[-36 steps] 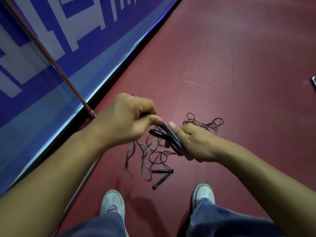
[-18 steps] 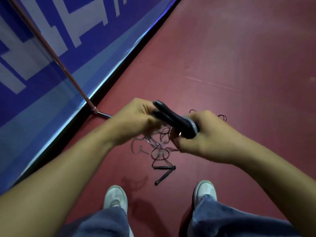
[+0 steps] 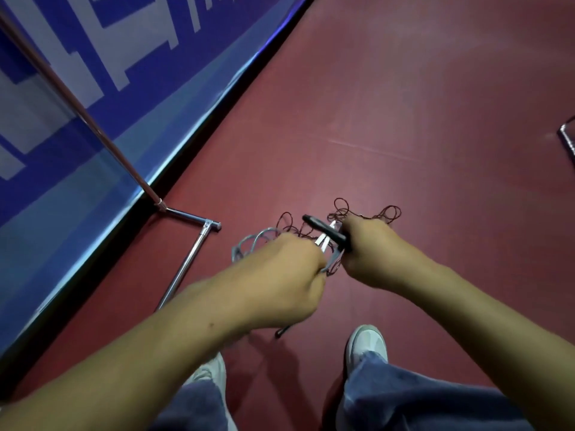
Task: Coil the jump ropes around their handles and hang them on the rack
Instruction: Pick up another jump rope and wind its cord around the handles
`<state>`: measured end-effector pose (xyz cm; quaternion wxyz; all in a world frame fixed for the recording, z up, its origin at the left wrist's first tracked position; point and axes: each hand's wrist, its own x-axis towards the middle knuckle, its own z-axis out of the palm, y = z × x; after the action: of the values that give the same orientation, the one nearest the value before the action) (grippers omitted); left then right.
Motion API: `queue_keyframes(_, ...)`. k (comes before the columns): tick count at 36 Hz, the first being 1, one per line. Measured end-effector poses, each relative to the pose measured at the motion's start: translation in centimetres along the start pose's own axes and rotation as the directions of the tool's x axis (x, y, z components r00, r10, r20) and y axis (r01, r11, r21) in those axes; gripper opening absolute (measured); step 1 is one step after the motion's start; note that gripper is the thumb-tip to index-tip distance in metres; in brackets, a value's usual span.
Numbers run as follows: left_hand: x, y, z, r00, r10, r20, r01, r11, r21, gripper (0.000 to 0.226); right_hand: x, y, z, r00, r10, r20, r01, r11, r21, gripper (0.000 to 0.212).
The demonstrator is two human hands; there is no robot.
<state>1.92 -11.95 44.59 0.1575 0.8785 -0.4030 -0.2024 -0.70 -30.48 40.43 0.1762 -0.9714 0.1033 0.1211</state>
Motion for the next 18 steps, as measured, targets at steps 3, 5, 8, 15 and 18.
queue_keyframes(3,0.3,0.5,-0.7,0.994,0.094,-0.063,-0.088,0.992,0.091,0.033,0.1,-0.3,1.5,0.995,-0.077,0.062,0.082,0.992,-0.097,0.023)
queue_keyframes(5,0.6,0.0,-1.3,0.987,0.138,-0.08,-0.125,0.982,0.144,0.034,-0.2,-0.9,1.8,0.985,-0.132,0.113,0.149,0.976,-0.157,0.013)
queue_keyframes(8,1.2,-1.7,-2.6,0.966,0.222,-0.132,-0.203,0.969,0.143,0.017,-1.4,-2.5,1.9,0.939,-0.276,0.205,0.314,0.932,-0.183,0.025)
queue_keyframes(15,2.0,-5.7,-3.8,0.953,0.066,-0.295,-0.149,0.952,-0.268,0.023,-3.7,-4.4,-1.0,0.93,-0.353,0.099,0.342,0.933,0.112,0.016)
queue_keyframes(18,2.4,-6.2,-3.0,0.976,0.016,-0.217,-0.112,0.892,-0.438,0.036,-4.1,-4.7,-2.3,0.954,-0.298,0.04,0.284,0.937,0.205,0.014)
